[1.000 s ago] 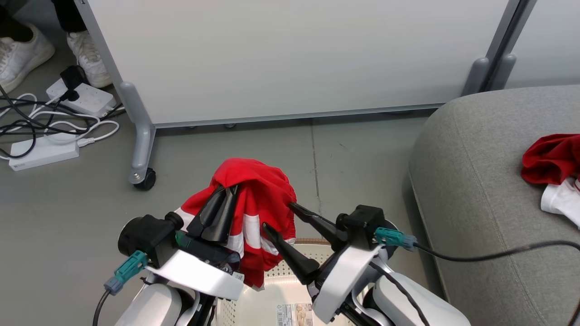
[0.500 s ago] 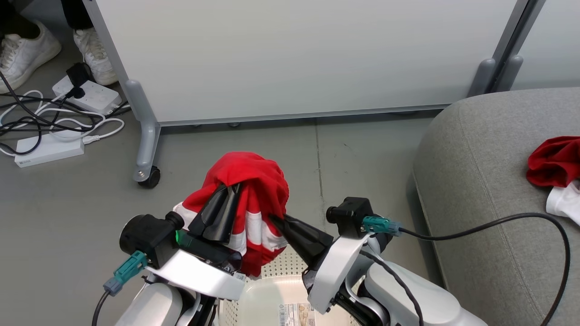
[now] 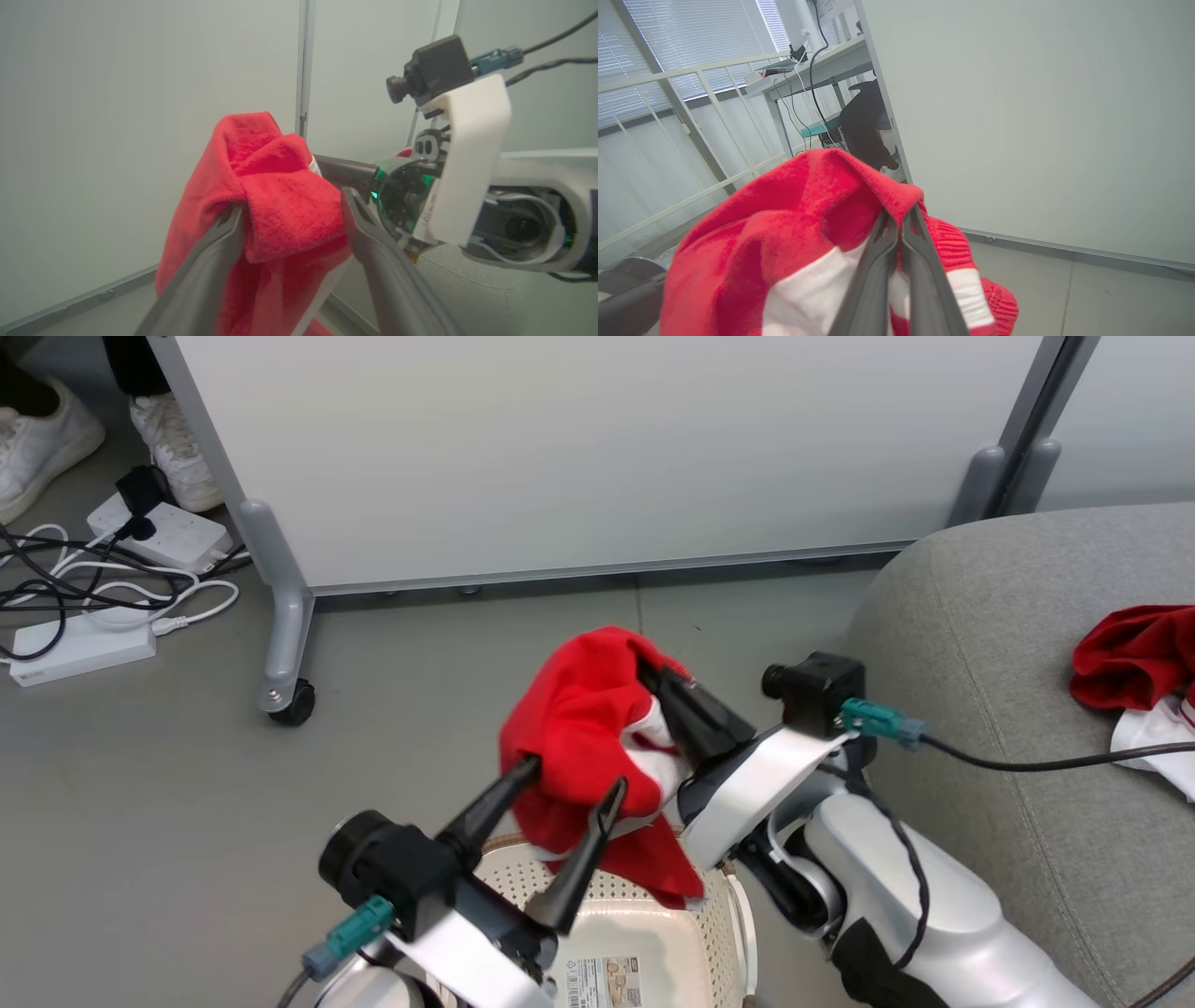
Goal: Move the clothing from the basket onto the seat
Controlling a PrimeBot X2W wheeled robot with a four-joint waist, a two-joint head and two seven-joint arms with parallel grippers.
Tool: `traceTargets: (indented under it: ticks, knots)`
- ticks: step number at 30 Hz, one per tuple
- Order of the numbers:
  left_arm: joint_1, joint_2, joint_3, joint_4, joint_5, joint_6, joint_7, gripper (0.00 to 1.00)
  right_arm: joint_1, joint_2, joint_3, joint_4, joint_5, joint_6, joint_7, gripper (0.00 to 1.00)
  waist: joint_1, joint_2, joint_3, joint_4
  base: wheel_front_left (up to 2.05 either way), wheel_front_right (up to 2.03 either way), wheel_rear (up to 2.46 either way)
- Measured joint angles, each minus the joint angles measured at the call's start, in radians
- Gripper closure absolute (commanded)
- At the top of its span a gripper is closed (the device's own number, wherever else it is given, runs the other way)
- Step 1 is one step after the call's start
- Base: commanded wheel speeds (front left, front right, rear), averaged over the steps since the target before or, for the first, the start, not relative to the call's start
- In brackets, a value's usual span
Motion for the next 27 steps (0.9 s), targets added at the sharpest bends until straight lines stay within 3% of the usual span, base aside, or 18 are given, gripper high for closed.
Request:
traceTargets:
  ticks: [9,16,27]
  knots:
    - [0.040,0.051,-0.075,-0.008,0.050,-0.013,0.036,0.00,0.065,0.000,-0.239,0.018,-0.148,0.000,-0.002,1.00,0.0000,0.0000,0.006,-0.044,0.00,0.00,0.00]
    - [0.051,0.062,-0.086,0.007,0.060,-0.009,0.038,0.00,0.138,0.001,-0.343,0.028,-0.223,0.000,-0.002,1.00,0.0000,0.0000,0.007,-0.094,0.00,0.00,0.00]
    - [0.050,0.092,-0.094,0.012,0.061,-0.009,0.053,0.00,0.209,-0.001,-0.451,-0.006,-0.274,0.000,-0.002,1.00,0.0001,0.0000,0.034,-0.235,0.00,0.00,0.00]
